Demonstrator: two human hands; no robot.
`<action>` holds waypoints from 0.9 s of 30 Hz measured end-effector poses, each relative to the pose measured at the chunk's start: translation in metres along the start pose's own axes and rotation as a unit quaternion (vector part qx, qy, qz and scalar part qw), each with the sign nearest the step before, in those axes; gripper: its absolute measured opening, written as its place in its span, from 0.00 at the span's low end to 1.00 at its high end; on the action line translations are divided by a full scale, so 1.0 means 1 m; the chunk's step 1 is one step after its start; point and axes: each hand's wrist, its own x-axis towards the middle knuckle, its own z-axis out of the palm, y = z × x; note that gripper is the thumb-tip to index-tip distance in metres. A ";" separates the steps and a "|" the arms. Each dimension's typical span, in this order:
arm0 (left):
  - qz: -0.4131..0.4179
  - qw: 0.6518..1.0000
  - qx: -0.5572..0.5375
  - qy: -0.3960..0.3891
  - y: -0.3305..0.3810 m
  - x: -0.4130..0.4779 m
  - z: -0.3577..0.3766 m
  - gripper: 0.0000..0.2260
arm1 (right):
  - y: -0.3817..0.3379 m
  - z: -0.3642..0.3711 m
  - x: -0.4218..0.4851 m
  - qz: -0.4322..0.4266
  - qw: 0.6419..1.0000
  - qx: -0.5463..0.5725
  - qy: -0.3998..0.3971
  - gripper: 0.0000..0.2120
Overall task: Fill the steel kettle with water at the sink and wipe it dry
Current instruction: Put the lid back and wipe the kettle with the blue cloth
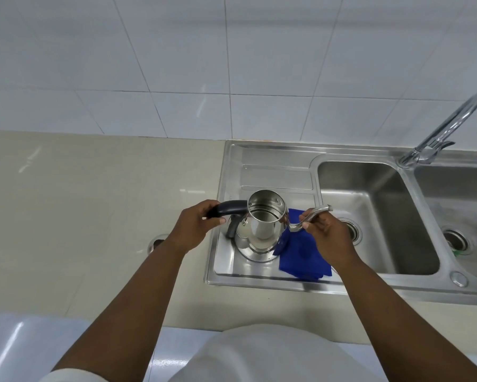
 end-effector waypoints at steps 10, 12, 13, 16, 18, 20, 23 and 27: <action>0.037 0.999 0.015 0.010 -0.004 -0.002 0.004 0.11 | -0.003 0.004 -0.005 -0.001 0.998 -0.056 0.009 0.09; 0.042 0.999 0.019 0.014 -0.005 -0.003 0.005 0.11 | -0.005 0.005 -0.007 0.000 0.998 -0.058 0.012 0.08; 0.043 0.999 0.020 0.015 -0.006 -0.002 0.005 0.11 | -0.007 0.005 -0.007 -0.001 0.998 -0.059 0.013 0.08; 0.044 0.999 0.020 0.017 -0.008 -0.002 0.005 0.11 | -0.009 0.006 -0.008 -0.010 0.997 -0.072 0.015 0.07; 0.040 0.999 0.020 0.022 -0.008 -0.003 0.005 0.12 | -0.010 0.006 -0.009 -0.012 0.997 -0.078 0.015 0.08; 0.032 0.999 0.023 0.021 -0.008 -0.003 0.005 0.13 | -0.010 0.006 -0.009 -0.005 0.997 -0.071 0.018 0.09; 0.022 0.998 0.052 -0.008 -0.013 -0.003 -0.001 0.21 | -0.011 0.005 -0.008 0.001 0.997 -0.072 0.024 0.11; -0.025 0.998 0.059 0.030 -0.036 -0.012 -0.025 0.28 | -0.015 0.006 -0.010 0.011 0.998 -0.061 0.030 0.14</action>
